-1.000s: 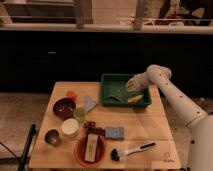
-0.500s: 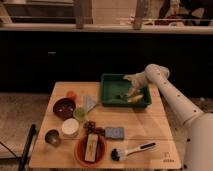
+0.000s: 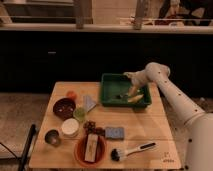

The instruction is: Place fork in tray

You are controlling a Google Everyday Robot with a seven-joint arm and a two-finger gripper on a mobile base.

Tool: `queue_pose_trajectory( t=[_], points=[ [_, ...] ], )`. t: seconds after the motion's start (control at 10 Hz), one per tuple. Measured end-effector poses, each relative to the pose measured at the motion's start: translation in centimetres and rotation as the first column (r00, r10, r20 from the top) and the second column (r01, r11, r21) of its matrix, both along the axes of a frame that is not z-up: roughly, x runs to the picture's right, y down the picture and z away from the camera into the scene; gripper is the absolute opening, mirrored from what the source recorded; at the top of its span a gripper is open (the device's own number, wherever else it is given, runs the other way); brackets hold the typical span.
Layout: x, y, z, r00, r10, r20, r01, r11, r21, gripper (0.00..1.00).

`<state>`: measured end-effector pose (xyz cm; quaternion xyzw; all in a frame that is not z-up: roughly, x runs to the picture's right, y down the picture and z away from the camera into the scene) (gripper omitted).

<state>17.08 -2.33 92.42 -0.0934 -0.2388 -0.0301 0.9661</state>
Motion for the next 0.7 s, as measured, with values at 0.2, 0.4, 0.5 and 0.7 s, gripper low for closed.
queue_pose_trajectory(
  t=[0.2,0.4,0.5,0.7],
  points=[
    [0.6,-0.2,-0.5,1.000,0.001,-0.016,-0.001,1.0000,-0.006,0.80],
    [0.8,-0.6,-0.9,0.999,-0.006,-0.031,0.005,0.9999,-0.013,0.80],
    [0.6,-0.9,-1.2,0.999,-0.010,-0.035,0.010,0.9999,-0.014,0.80],
    [0.6,-1.1,-1.7,0.999,-0.015,-0.049,0.014,0.9998,-0.017,0.80]
  ],
)
